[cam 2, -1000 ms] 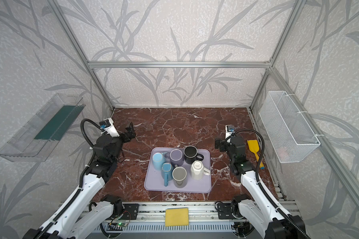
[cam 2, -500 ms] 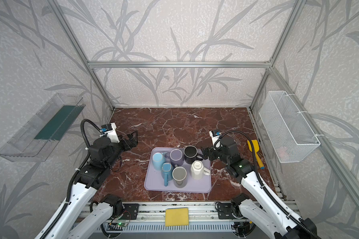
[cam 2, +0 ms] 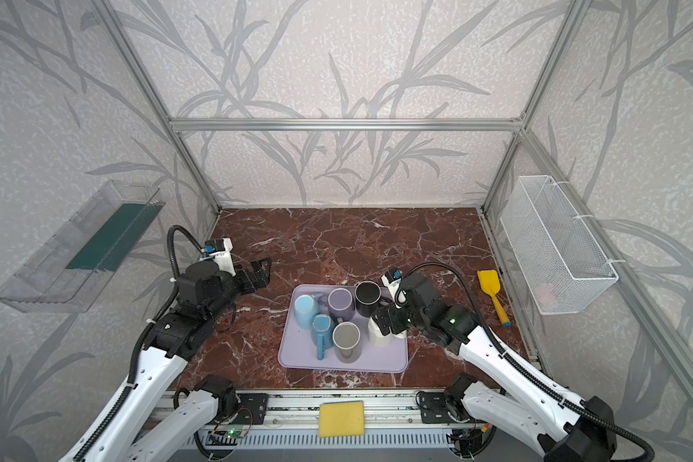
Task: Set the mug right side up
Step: 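Move the right gripper over the white octagonal mug while raising the left arm, then lower the right gripper onto the upside-down white mug and close on it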
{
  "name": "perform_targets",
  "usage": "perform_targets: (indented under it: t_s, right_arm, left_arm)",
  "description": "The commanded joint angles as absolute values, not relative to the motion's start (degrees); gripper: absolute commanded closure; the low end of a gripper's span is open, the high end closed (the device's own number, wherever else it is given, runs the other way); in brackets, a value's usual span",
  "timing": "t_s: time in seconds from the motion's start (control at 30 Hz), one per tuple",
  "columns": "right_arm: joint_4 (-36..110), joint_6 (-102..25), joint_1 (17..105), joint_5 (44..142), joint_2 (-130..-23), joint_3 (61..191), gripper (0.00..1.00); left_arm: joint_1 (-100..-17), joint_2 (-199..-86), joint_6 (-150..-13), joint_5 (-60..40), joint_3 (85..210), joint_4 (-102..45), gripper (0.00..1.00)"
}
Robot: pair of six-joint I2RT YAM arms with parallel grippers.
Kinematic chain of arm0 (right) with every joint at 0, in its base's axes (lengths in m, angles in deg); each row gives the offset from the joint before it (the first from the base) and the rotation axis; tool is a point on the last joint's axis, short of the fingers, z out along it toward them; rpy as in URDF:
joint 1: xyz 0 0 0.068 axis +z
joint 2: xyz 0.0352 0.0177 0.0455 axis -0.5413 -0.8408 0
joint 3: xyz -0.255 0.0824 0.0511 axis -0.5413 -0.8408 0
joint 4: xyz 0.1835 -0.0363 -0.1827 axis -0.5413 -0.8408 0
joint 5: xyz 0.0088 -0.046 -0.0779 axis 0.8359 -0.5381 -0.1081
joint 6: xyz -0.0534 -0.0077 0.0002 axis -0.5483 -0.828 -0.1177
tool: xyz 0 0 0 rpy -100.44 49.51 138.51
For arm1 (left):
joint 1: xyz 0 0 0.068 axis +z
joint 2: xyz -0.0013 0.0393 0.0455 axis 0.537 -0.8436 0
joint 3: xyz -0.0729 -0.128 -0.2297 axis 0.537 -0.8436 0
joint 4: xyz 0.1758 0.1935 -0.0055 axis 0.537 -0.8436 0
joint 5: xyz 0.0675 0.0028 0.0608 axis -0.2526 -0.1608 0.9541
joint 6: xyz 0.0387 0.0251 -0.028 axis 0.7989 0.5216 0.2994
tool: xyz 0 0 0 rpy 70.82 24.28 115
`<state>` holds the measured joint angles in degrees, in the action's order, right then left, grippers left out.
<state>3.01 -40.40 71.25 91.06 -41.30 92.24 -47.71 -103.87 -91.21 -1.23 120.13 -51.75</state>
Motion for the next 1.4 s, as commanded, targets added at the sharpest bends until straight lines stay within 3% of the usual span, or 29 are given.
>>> perform_targets:
  t_s: [0.0, 0.13, 0.8, 1.13, 1.37]
  right_arm:
    - [-1.6, -37.9, 71.7, 94.9, -38.8, 90.6, 0.07]
    - [-0.2, -37.0, 71.6, 98.9, -38.6, 88.3, 0.00]
    - [5.5, -38.8, 70.8, 93.5, -43.6, 84.0, 0.01]
    - [5.4, -39.4, 70.6, 99.0, -45.4, 84.0, 0.01]
    - [3.8, -37.9, 70.7, 101.8, -43.8, 83.1, 0.16]
  left_arm:
    - [-47.9, -103.8, -90.4, -1.6, 121.9, -52.8, 0.01]
    - [-48.0, -103.5, -90.3, -1.6, 121.8, -52.7, 0.01]
    - [-48.0, -102.9, -89.9, -1.8, 121.4, -52.4, 0.01]
    - [-48.0, -102.7, -89.8, -2.3, 121.4, -52.3, 0.01]
    - [-48.0, -102.2, -89.7, -2.3, 121.3, -52.1, 0.01]
